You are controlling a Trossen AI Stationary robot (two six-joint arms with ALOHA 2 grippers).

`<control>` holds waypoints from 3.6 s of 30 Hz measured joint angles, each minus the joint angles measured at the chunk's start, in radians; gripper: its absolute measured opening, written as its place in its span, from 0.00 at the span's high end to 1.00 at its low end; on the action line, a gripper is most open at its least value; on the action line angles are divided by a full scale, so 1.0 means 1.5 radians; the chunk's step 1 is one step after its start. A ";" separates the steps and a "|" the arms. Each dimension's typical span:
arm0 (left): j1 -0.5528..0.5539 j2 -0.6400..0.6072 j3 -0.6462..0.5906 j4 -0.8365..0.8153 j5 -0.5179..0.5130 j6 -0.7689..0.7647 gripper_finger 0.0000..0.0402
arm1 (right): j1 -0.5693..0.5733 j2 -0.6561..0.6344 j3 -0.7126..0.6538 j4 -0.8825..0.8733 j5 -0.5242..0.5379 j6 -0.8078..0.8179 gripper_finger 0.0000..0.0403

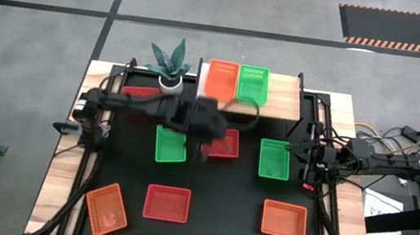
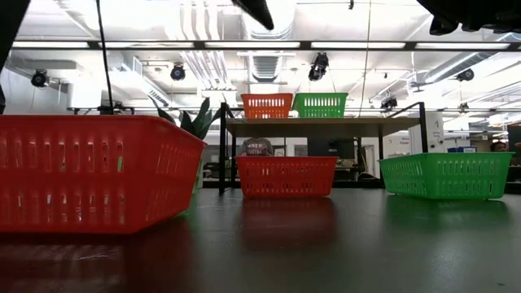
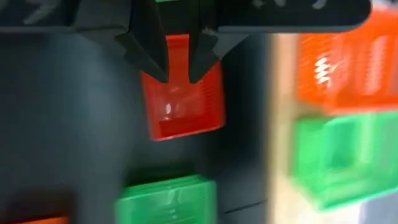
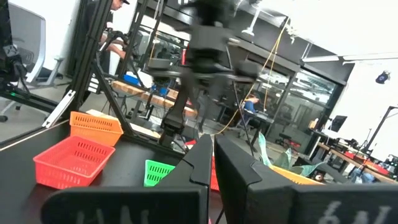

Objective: Stack baskets on shelf by color
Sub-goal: Put the top right red bin on the shelf

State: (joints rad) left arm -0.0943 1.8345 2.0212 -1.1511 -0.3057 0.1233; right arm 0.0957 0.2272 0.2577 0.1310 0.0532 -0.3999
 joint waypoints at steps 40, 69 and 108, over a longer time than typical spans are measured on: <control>-0.166 -0.343 -0.646 0.761 -0.028 0.169 0.89 | 0.244 0.454 0.314 -0.285 -0.058 0.617 0.97; -0.166 -0.388 -0.690 0.725 -0.058 0.166 0.89 | 0.234 0.741 0.590 -0.675 0.167 0.334 0.86; -0.170 -0.548 -0.827 0.709 -0.181 0.150 0.89 | -0.043 0.946 0.589 -0.495 0.175 -0.488 0.58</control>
State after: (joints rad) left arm -0.3492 1.0120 0.7810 -0.0874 -0.5766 0.3480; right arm 0.0310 1.6464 1.1416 -0.6120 0.3150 -1.1322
